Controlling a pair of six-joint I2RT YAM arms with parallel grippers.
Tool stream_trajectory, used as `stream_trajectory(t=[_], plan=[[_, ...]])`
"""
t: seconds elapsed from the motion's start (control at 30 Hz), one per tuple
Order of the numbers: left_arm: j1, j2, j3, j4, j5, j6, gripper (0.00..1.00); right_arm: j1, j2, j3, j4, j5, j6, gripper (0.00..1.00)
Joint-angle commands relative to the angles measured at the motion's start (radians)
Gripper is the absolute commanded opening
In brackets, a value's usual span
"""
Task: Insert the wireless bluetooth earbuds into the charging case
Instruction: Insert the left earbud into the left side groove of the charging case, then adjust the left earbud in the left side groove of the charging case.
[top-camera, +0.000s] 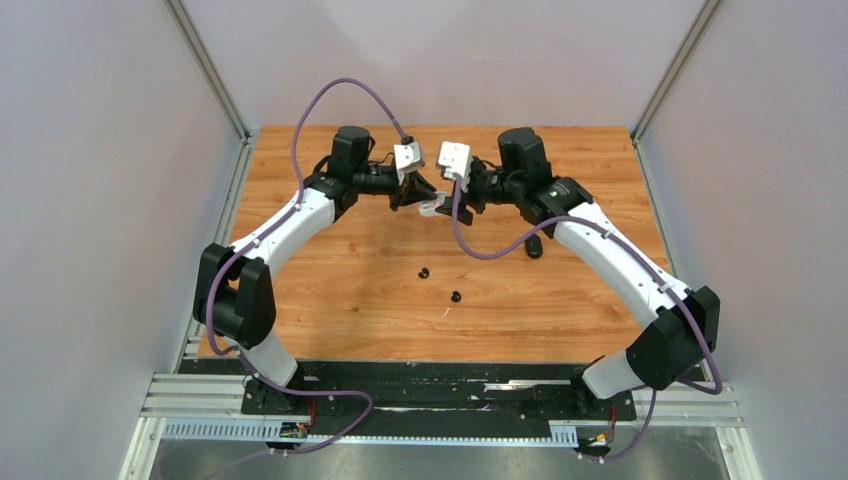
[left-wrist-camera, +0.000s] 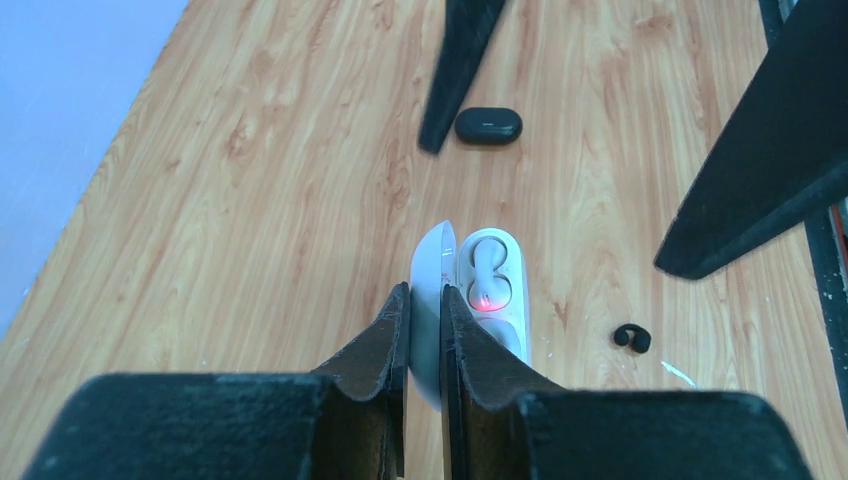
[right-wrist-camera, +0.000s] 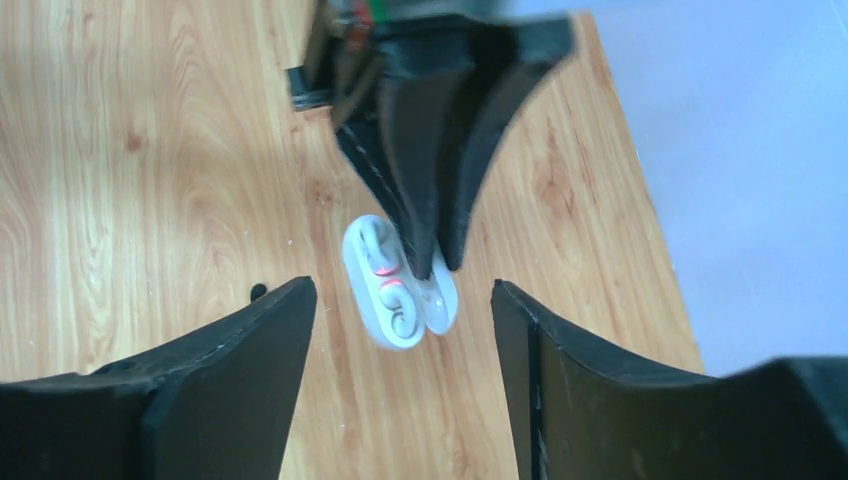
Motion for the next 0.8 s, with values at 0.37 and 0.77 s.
stream_trajectory(t=[0.37, 0.77], plan=[[-0.004, -0.089, -0.019, 0.061, -0.027, 0.013, 0.0, -0.094, 0.093, 0.03, 0.12, -0.124, 0.454, 1.0], [-0.007, -0.101, -0.036, 0.069, -0.03, 0.022, 0.0, -0.093, 0.173, 0.089, 0.163, -0.137, 0.56, 1.0]])
